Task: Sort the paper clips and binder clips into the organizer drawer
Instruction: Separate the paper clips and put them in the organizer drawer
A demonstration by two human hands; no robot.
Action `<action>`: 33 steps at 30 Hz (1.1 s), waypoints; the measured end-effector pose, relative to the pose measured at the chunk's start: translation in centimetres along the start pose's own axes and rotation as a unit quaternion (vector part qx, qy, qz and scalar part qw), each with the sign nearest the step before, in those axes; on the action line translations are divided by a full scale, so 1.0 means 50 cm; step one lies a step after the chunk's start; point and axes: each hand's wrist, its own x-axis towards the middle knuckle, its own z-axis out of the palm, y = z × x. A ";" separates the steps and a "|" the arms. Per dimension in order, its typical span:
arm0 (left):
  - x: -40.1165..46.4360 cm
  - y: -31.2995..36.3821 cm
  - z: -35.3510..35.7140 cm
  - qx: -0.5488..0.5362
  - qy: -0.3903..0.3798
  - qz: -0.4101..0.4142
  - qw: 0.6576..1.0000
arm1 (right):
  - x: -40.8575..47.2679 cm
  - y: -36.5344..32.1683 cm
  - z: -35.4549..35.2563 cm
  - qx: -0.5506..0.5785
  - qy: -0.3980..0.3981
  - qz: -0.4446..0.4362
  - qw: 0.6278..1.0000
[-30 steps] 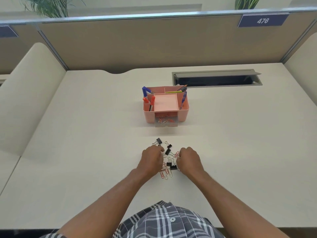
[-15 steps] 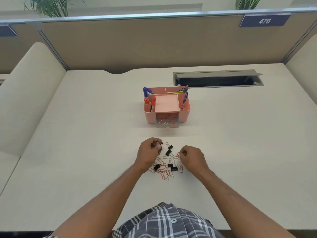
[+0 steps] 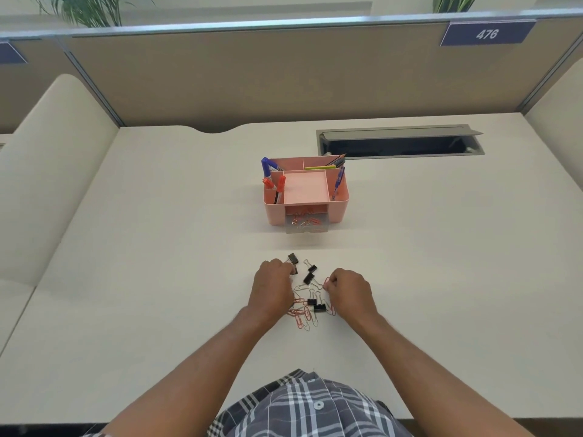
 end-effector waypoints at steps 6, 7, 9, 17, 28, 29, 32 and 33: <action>-0.005 0.021 0.017 0.104 -0.016 0.048 0.993 | 0.008 -0.012 0.002 -0.041 0.007 0.013 0.999; -0.003 0.023 0.018 0.113 -0.021 0.044 0.992 | 0.010 -0.013 0.002 -0.040 0.001 0.020 0.999; 0.002 0.029 0.017 0.127 -0.032 0.033 0.991 | 0.017 -0.011 0.001 -0.035 -0.009 0.029 0.999; 0.019 0.037 0.007 0.140 -0.083 0.022 0.986 | 0.031 -0.007 -0.024 -0.047 -0.066 0.037 0.996; 0.016 0.014 -0.019 -0.018 -0.043 -0.011 0.999 | 0.028 0.006 -0.019 -0.016 -0.022 0.013 1.000; 0.019 0.015 -0.022 -0.034 -0.032 -0.013 0.999 | 0.028 0.003 -0.013 -0.036 -0.019 0.002 0.999; 0.031 0.022 -0.038 -0.085 -0.001 -0.010 0.996 | 0.030 -0.012 -0.003 -0.070 -0.035 -0.001 0.997; 0.036 0.024 -0.046 -0.104 0.007 -0.011 0.994 | 0.030 -0.015 -0.005 -0.071 -0.049 0.005 0.996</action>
